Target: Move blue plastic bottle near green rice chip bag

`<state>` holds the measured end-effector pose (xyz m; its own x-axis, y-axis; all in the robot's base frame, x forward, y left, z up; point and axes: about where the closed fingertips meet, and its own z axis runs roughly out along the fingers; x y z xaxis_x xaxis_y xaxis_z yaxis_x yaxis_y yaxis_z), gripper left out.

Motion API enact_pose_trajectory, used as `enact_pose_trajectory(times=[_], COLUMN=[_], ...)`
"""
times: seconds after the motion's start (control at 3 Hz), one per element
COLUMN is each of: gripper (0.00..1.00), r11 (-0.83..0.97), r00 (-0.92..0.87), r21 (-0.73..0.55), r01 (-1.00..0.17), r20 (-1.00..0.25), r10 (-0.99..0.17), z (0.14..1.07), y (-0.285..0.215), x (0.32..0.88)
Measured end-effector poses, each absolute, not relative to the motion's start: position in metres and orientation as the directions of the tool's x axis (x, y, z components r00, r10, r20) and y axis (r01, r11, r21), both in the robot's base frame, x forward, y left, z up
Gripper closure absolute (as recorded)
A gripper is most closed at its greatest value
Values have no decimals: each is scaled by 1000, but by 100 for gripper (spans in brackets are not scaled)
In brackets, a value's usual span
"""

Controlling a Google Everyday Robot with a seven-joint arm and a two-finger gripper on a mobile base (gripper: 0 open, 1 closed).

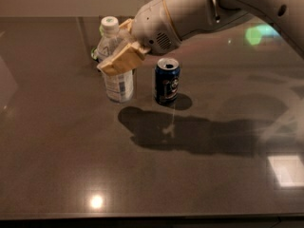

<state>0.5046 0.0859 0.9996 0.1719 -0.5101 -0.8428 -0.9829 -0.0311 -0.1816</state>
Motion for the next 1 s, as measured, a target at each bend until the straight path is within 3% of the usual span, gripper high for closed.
enact_pose_trajectory(times=[1.0], gripper=[100], r11=[88], r00=[39], r21=[-99], r01=[-991], r20=[-854], r10=[-519], z=[982], y=[61], x=[637])
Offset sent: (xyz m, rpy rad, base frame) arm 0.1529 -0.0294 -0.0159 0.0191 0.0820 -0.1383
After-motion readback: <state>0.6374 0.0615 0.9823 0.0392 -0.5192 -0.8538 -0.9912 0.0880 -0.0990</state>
